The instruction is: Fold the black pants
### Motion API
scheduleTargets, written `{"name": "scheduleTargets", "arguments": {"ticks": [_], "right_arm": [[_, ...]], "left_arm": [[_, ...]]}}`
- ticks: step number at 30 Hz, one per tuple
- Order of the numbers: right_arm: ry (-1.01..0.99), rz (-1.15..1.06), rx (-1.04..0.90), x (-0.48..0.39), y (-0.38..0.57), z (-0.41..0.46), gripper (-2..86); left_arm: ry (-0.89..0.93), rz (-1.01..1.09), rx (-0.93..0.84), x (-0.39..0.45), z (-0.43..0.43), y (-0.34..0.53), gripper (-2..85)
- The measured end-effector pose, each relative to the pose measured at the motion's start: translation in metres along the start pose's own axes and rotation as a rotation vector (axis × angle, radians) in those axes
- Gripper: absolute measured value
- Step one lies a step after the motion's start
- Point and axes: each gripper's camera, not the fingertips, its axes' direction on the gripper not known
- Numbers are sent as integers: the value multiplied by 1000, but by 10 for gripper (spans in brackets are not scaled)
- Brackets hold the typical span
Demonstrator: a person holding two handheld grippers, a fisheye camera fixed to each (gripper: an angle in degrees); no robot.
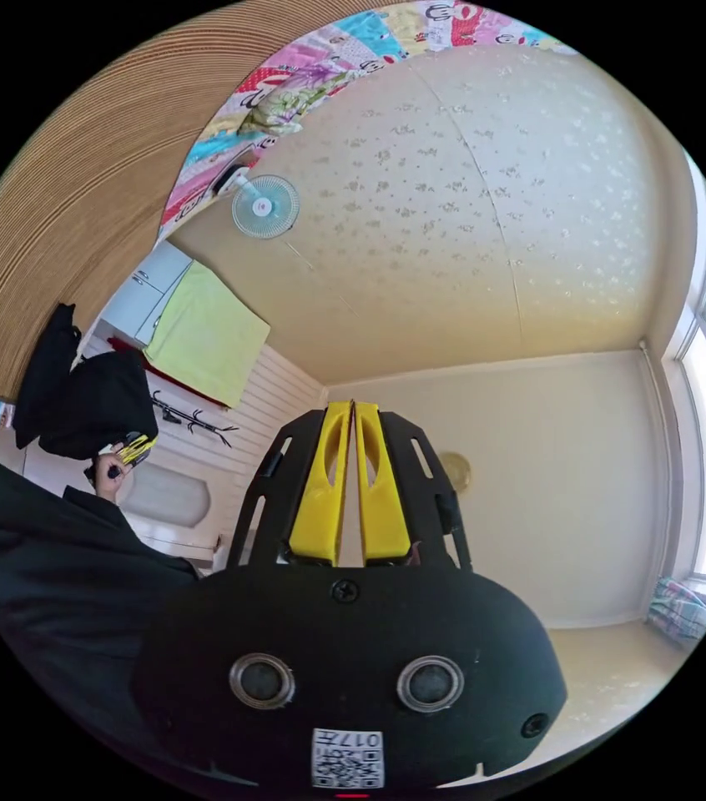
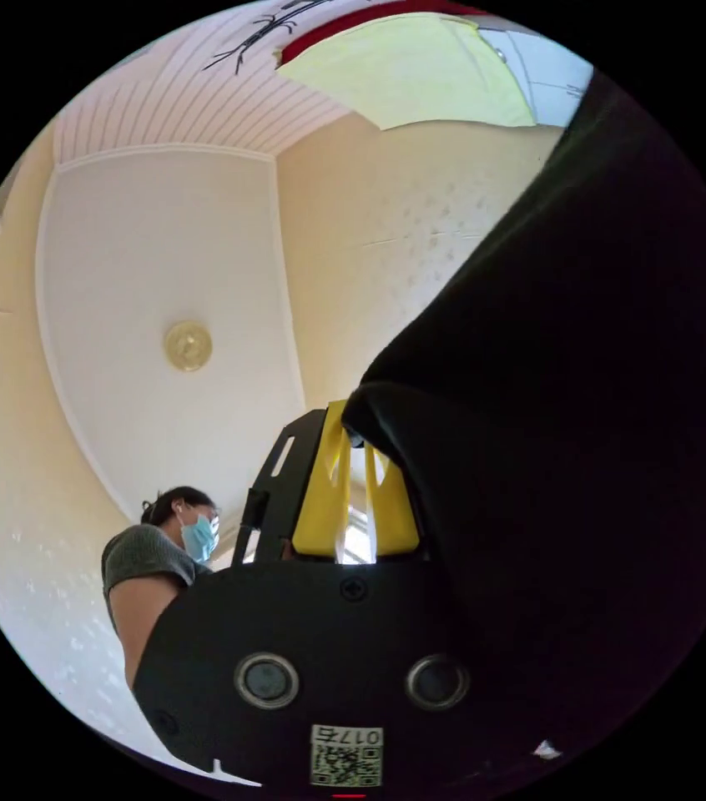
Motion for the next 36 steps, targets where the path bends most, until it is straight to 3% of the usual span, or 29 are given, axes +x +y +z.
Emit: {"name": "scheduleTargets", "arguments": {"ticks": [7, 12, 14, 17, 22, 26, 31, 36], "right_arm": [[-190, -155, -507, -51, 42, 135, -5], [-341, -114, -625, -33, 70, 225, -2], [-264, -110, -681, -15, 77, 251, 1], [65, 37, -714, 44, 83, 276, 8], [1096, 320, -801, 163, 104, 277, 16], [1150, 291, -856, 199, 126, 273, 43], [1244, 567, -914, 274, 152, 232, 120], [1124, 664, -719, 290, 130, 207, 127]], "left_arm": [[3, -45, 15, -17, -16, 12, -10], [24, -17, 30, -24, -33, 8, -10], [36, -2, 57, -27, -43, 7, -10], [60, 16, 117, -33, -65, 11, -10], [105, 46, 302, -45, -121, 26, -10], [157, 122, 462, -48, -157, 42, -10], [218, 166, 604, -60, -189, 56, -10], [253, 153, 578, -67, -171, 51, -10]]}}
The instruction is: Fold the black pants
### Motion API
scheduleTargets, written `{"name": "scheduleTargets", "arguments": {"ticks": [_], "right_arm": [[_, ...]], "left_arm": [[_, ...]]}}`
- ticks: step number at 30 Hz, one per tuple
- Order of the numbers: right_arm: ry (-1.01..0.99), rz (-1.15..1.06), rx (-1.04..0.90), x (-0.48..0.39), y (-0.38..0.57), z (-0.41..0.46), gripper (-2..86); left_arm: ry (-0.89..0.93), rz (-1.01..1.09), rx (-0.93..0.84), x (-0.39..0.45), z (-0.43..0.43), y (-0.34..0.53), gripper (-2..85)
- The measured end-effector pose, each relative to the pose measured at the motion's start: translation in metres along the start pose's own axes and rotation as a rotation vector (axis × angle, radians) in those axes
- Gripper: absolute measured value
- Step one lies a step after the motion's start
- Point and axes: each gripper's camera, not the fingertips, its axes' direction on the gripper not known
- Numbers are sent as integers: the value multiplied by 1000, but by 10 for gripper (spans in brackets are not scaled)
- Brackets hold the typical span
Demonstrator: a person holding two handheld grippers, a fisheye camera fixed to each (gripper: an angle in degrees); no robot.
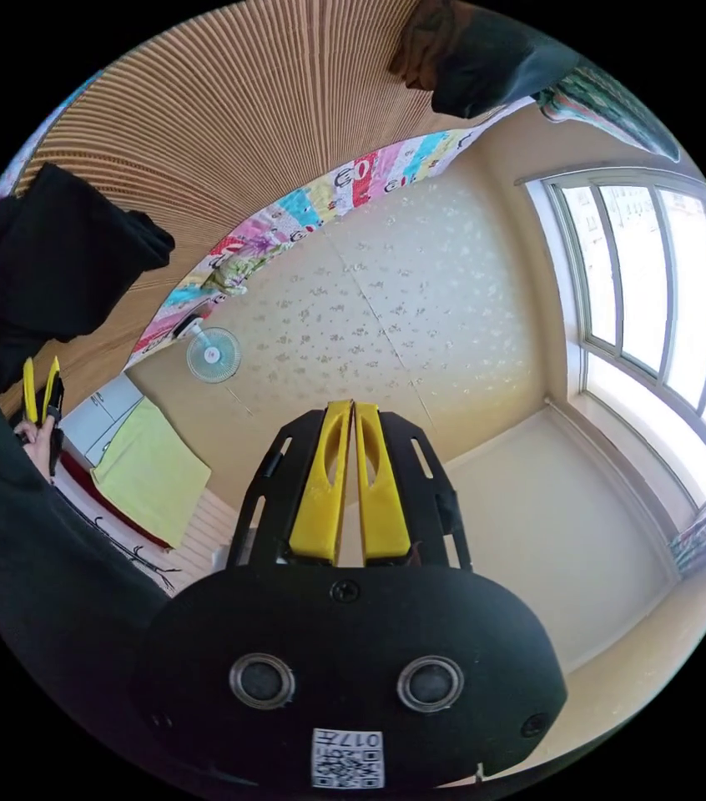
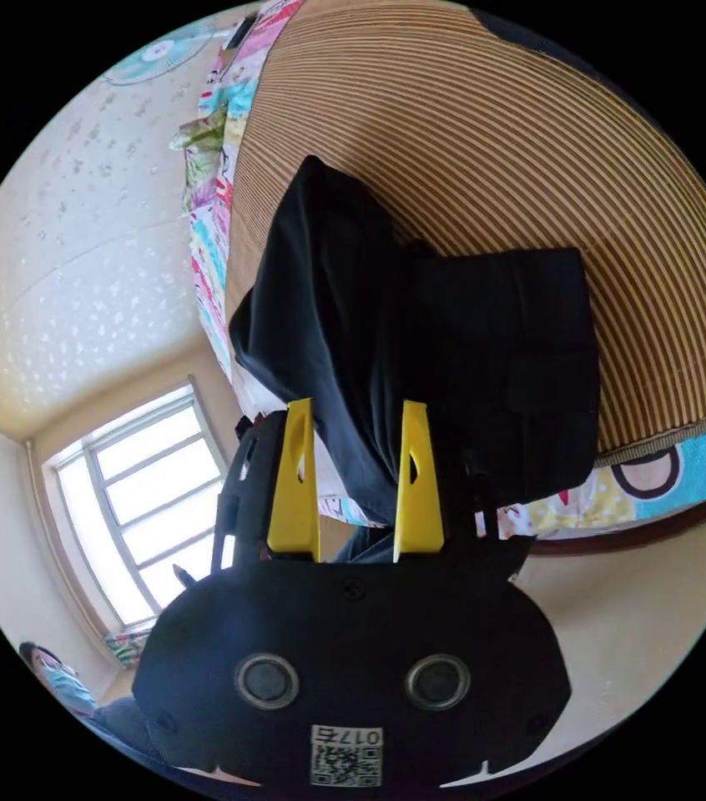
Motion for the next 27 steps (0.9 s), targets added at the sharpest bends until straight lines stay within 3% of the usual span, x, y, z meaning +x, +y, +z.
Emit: {"name": "scheduleTargets", "arguments": {"ticks": [6, 12, 21, 27], "right_arm": [[-146, -1, 294, 14, -18, -74, 44], [8, 137, 301, 50, -51, -130, 57], [127, 263, 230, 117, -80, -192, 71], [154, 262, 38, 164, -102, -197, 103]], "left_arm": [[-60, -17, -276, -11, 85, 31, -10], [-111, -61, -520, -38, 152, 49, -10], [-159, -134, -431, -80, 137, 40, -10], [-163, -128, -434, -97, 142, 31, -10]]}}
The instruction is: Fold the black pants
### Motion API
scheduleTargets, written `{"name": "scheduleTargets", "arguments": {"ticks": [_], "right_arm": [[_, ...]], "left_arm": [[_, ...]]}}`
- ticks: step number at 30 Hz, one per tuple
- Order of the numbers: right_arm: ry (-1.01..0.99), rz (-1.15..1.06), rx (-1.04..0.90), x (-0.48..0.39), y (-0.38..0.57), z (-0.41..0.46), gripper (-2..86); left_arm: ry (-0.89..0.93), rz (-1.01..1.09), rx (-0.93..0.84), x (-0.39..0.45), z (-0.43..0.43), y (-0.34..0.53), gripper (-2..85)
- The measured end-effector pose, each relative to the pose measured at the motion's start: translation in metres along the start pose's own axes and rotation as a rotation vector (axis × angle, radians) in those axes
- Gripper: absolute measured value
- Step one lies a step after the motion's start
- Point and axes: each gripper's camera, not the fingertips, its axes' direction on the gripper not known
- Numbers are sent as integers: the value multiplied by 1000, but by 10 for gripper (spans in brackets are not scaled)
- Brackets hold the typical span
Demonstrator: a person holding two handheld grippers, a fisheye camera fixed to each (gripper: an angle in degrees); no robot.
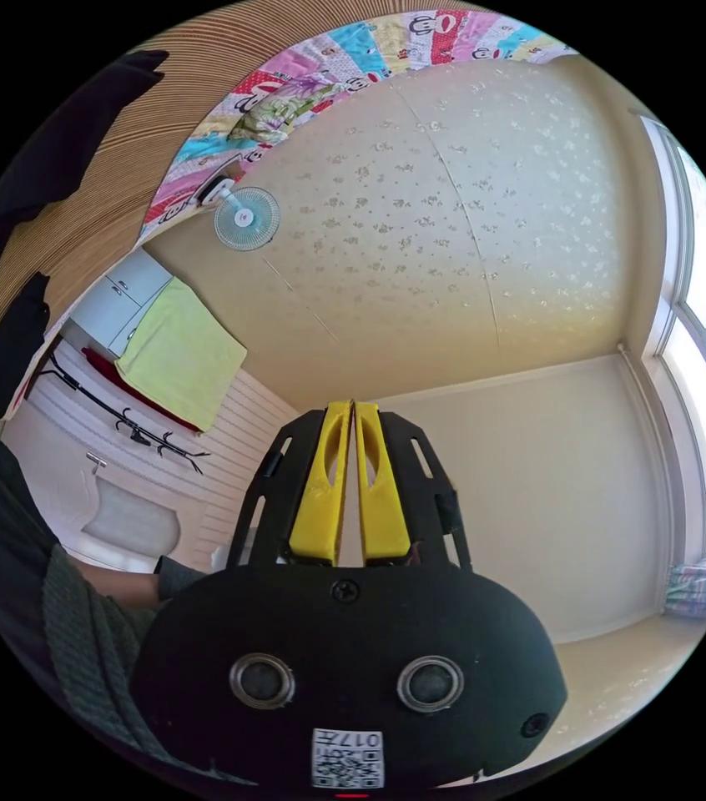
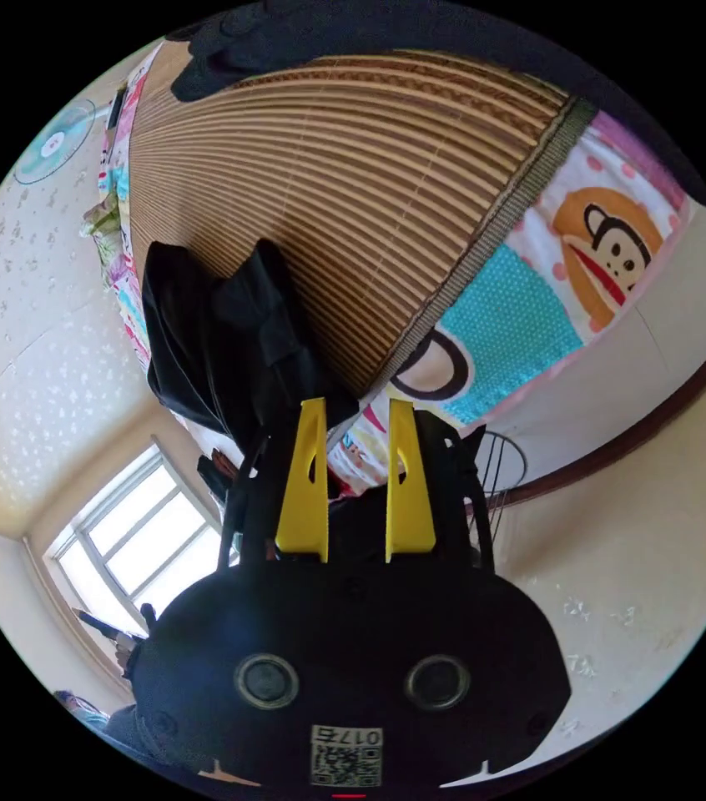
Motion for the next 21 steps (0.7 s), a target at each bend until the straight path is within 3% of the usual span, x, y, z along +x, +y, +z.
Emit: {"name": "scheduleTargets", "arguments": {"ticks": [5, 8, 10, 12, 14, 17, 21], "right_arm": [[-226, 55, 31, 47, -23, -11, 107], [-515, 215, 58, 101, -35, -3, 135], [-871, 282, 142, 145, -39, 8, 177], [-1067, 358, 171, 173, -41, 24, 176], [-1118, 419, 150, 193, -45, 38, 142], [-1120, 304, 108, 201, -60, 47, 71], [-1214, -61, 13, 178, -91, 54, 43]], "left_arm": [[2, -5, 4, -13, 1, -8, -10], [-5, -9, 16, -20, 0, -12, -10], [-6, -6, 26, -25, -1, -15, -10], [-3, -1, 29, -29, 0, -18, -10], [0, 1, 32, -33, -1, -21, -10], [-2, 1, 56, -42, -3, -26, -10], [26, 5, 80, -55, -5, -32, -10]]}}
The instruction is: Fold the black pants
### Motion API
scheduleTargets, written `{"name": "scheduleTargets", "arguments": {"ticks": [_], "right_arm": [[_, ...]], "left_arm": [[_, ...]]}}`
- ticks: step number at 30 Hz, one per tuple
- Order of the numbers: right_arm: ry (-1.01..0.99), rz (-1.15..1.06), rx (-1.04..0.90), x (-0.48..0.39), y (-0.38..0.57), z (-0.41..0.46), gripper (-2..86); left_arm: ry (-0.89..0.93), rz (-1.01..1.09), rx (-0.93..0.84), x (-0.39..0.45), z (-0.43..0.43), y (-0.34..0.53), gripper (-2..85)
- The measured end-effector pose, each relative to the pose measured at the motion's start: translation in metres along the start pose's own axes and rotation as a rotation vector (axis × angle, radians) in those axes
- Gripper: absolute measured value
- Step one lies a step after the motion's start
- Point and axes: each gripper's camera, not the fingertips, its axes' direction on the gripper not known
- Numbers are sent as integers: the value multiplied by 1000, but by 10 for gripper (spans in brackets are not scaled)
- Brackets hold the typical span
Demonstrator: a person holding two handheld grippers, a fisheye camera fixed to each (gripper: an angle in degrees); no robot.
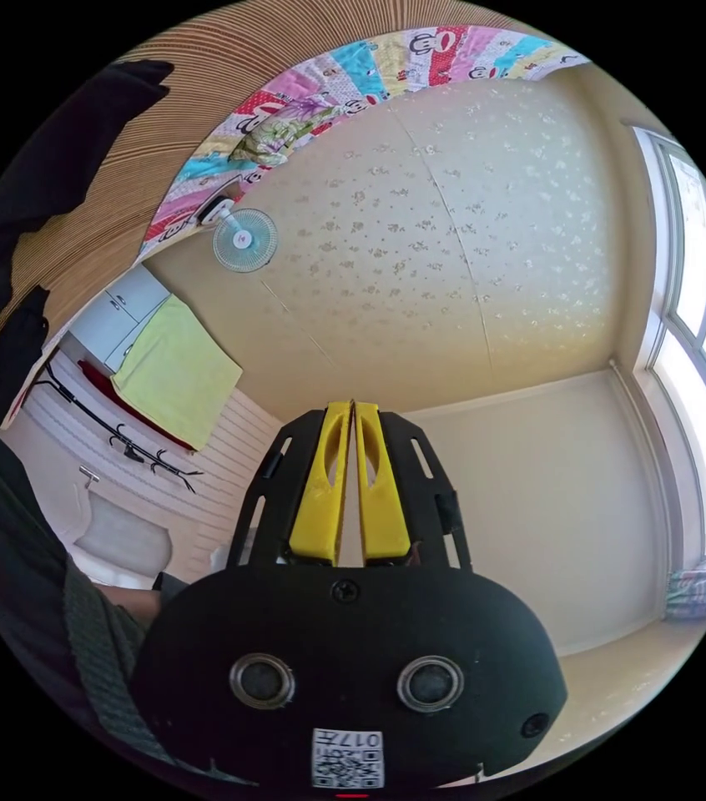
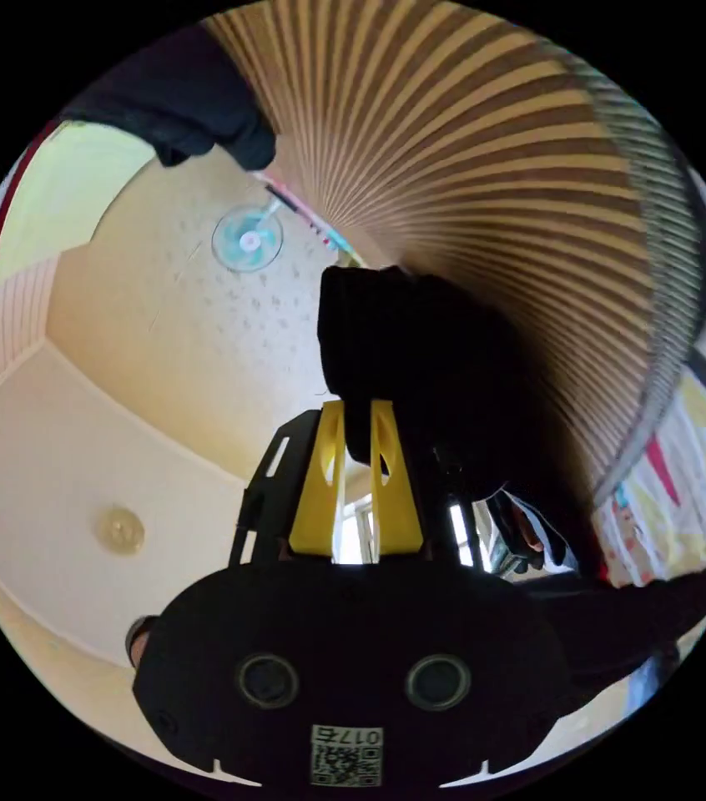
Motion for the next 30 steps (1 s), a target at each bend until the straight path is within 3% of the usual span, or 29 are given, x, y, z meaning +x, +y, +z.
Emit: {"name": "scheduleTargets", "arguments": {"ticks": [8, 11, 13, 20, 23, 25, 30], "right_arm": [[17, -548, -748, -82, -29, 141, 26], [-75, -799, -1073, -122, 8, 210, 21], [-299, -898, -1286, -132, 44, 251, 18], [-440, -953, -1454, -65, 82, 307, 12], [-421, -942, -1527, -18, 98, 333, 11], [-291, -928, -1679, 26, 123, 370, 12], [84, -997, -1988, 133, 183, 443, 13]], "left_arm": [[-5, 34, 5, -18, 6, -5, -10], [-5, 41, 7, -29, 7, -6, -10], [2, 38, 18, -42, 6, -5, -9], [-35, 62, 53, -70, 2, -4, 21], [-314, 159, -86, -70, 18, -11, 124], [-588, 242, -191, -71, 40, -16, 204], [-853, 434, -358, -78, 88, -15, 224]]}}
